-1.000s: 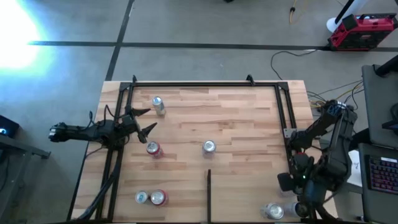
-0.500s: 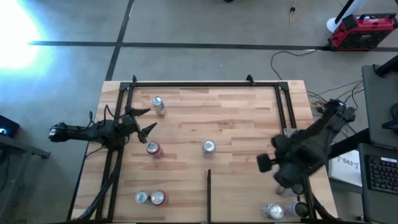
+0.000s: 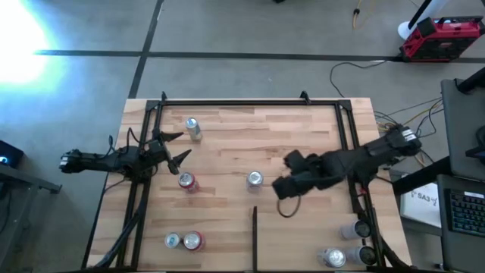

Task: Place canned beverage on shelf
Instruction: Put the white/red soda can on the shelf

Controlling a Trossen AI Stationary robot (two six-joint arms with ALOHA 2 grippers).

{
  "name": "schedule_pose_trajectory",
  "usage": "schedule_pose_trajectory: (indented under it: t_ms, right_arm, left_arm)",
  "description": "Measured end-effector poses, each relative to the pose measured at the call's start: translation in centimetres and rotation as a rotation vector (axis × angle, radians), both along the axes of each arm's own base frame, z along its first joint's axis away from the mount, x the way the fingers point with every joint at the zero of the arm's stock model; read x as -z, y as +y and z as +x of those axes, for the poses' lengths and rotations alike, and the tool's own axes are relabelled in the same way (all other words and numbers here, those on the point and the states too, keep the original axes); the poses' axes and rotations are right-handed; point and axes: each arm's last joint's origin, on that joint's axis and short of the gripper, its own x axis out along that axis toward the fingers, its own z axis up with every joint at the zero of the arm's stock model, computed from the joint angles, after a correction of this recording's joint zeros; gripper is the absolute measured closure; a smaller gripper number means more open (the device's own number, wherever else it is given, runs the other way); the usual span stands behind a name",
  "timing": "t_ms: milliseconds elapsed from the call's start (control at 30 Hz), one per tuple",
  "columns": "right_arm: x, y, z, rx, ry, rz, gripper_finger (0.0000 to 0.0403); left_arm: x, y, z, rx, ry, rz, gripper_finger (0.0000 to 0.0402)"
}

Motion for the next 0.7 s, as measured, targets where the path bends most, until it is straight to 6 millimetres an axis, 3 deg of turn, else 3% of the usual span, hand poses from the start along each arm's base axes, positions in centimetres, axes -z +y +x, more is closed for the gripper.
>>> schedule_pose_trajectory:
  t_ms: [367,700]
  right_arm:
    - [4.0,-2.1,6.3,-0.133,-0.047,-0.097,0.0049]
    - [4.3,-2.6,7.3,-0.187,-0.073,-0.098,0.0049]
  left_arm:
    - [0.0,0.0,0.0,0.0,0.001,0.0,0.0058]
    - [0.0,0.0,0.0,0.0,0.0,0.0,0.0058]
